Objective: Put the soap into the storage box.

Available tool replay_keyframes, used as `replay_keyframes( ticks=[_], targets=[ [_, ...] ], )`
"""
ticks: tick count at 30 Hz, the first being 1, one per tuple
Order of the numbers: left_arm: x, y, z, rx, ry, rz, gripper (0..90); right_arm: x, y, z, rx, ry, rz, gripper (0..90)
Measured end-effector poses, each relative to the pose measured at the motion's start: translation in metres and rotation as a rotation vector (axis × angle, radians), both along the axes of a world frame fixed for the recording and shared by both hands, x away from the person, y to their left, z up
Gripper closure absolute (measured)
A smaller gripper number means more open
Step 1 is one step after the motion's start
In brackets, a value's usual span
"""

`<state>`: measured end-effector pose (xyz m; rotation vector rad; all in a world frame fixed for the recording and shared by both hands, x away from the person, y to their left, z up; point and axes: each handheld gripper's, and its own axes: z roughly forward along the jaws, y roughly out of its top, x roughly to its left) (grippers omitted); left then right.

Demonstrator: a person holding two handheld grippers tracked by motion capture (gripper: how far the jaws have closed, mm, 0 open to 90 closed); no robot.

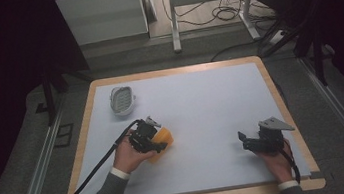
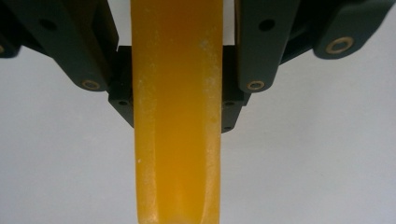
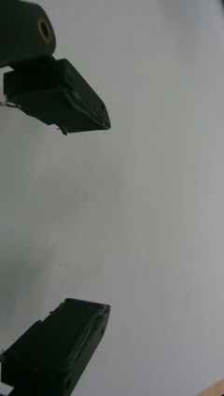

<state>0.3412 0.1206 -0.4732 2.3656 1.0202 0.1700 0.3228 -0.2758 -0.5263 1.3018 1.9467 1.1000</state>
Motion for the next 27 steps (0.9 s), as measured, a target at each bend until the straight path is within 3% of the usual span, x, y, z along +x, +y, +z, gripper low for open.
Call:
replay_keyframes(
  ticks=[8,27],
  targets=[
    [0.004,0.014,0.013,-0.017,-0.027,0.037,61.1,0.0,0.0,0.0,0.001,-0.003,0.003,10.2],
    [0.01,0.024,0.022,-0.037,-0.05,0.063,61.1,0.0,0.0,0.0,0.0,-0.003,0.001,10.2]
  ],
)
